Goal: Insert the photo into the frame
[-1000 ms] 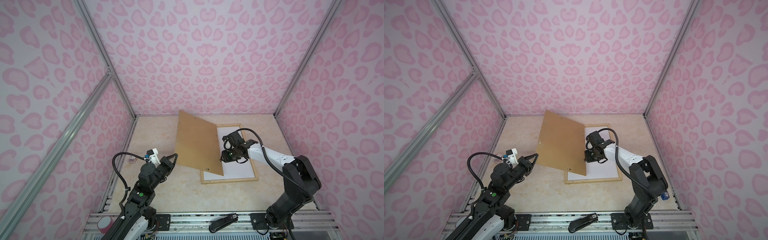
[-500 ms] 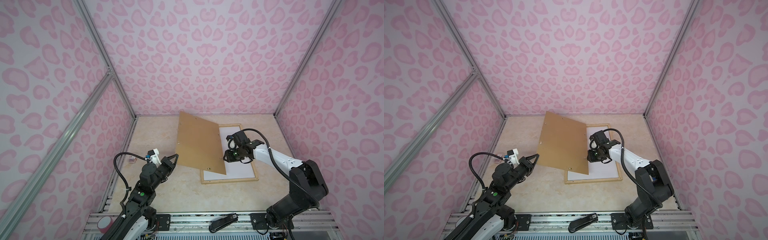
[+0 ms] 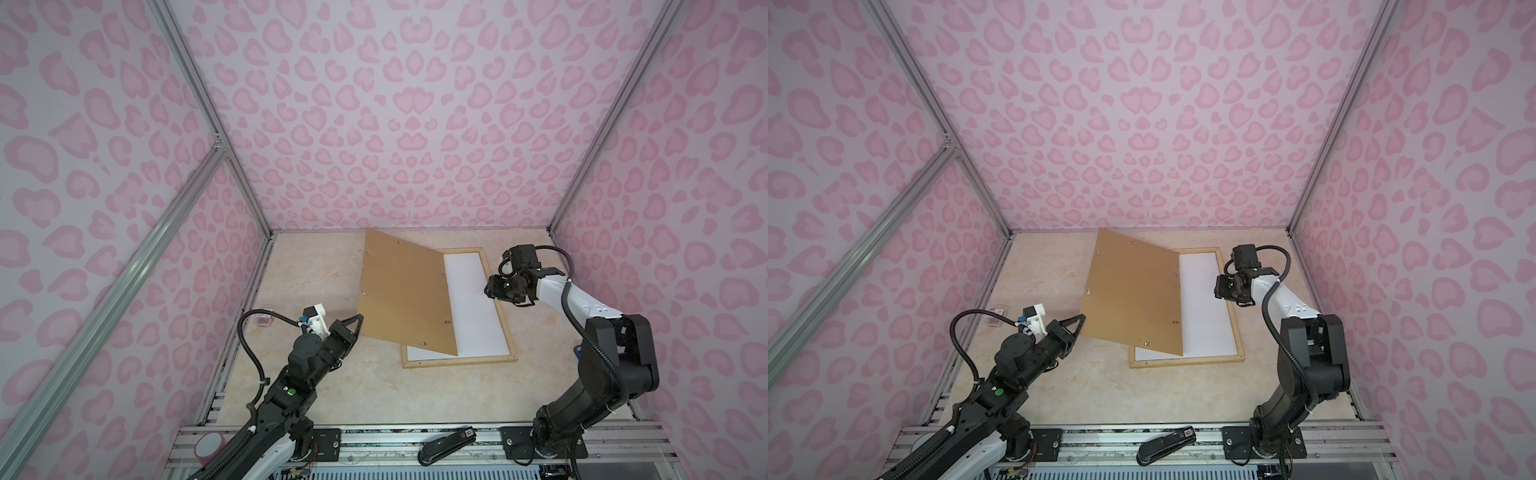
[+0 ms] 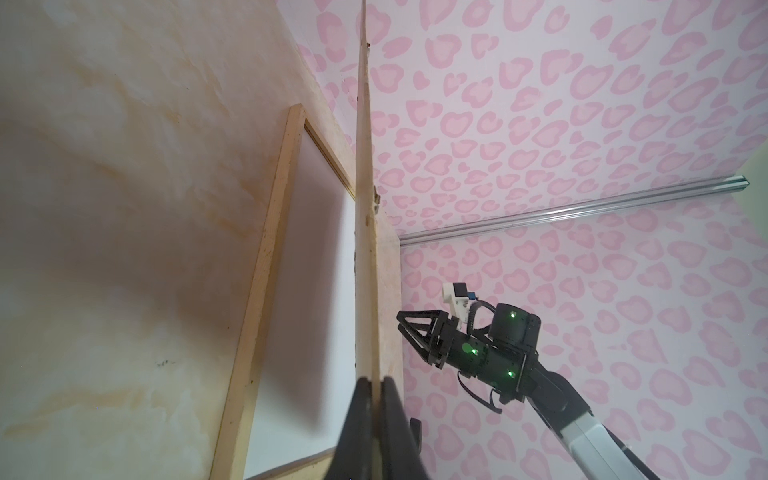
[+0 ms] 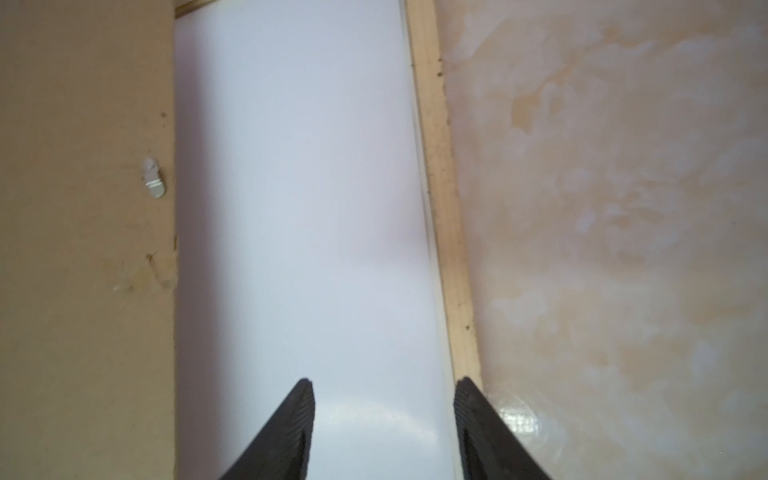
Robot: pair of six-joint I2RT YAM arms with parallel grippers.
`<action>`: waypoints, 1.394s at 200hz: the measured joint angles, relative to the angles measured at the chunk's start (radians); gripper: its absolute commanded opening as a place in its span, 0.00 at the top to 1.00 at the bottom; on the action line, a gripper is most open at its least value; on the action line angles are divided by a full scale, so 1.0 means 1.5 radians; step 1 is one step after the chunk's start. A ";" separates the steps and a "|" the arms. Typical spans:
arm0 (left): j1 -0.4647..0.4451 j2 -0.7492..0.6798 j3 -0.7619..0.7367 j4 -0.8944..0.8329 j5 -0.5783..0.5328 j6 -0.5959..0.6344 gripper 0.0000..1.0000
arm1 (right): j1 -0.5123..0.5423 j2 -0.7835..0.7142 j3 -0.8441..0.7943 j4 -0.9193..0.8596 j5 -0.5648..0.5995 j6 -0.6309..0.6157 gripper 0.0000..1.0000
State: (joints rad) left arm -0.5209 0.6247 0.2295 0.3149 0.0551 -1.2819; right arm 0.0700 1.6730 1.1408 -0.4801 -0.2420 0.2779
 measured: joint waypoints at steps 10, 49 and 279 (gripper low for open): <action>-0.016 0.000 -0.003 0.001 -0.013 -0.001 0.96 | -0.011 0.013 0.000 0.012 -0.002 0.000 0.44; -0.092 -0.003 -0.023 0.003 -0.099 -0.018 0.96 | -0.044 0.052 -0.009 0.059 -0.027 0.020 0.44; -0.228 0.123 -0.018 0.116 -0.286 -0.017 0.96 | -0.025 0.024 -0.148 0.226 -0.190 0.117 0.45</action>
State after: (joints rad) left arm -0.8623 0.8093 0.2028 0.4892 -0.3744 -1.3075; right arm 0.0319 1.7084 0.9184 -0.1417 -0.5274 0.4534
